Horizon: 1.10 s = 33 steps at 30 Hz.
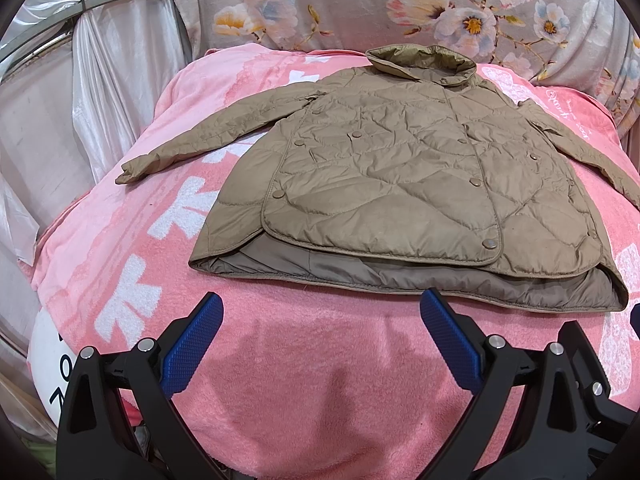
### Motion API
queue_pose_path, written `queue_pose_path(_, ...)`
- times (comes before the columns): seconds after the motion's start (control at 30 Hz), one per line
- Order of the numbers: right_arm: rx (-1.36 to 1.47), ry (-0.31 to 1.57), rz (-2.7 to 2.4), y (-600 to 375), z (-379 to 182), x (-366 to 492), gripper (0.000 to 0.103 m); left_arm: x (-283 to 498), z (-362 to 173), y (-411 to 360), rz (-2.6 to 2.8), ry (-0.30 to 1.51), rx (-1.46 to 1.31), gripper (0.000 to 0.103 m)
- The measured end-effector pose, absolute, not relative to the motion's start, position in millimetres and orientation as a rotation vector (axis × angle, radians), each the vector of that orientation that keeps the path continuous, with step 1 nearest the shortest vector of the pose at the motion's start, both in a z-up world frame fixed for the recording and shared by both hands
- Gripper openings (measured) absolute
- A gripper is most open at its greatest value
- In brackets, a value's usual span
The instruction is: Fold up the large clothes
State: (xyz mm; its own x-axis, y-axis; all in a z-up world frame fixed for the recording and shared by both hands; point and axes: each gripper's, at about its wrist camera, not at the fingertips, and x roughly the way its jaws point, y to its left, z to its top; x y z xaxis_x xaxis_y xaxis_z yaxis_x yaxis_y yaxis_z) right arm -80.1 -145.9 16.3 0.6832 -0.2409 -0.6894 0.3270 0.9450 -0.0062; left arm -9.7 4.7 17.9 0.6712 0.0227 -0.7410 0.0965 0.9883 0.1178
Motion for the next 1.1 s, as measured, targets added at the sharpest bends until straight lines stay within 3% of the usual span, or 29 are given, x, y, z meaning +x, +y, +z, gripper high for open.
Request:
queue_pose_path(0.87, 0.124, 0.759, -0.305, -150.5, 15.9, -78.8, 0.098, -2.0, 12.6, 2.6, -0.041, 0.844, 0.158, 0.096)
queue_pose_path(1.1, 0.291, 0.725, -0.37, -238.8, 15.5, -57.3, 0.098, 25.4, 18.8, 7.5, -0.035, 0.799, 0.161, 0.097)
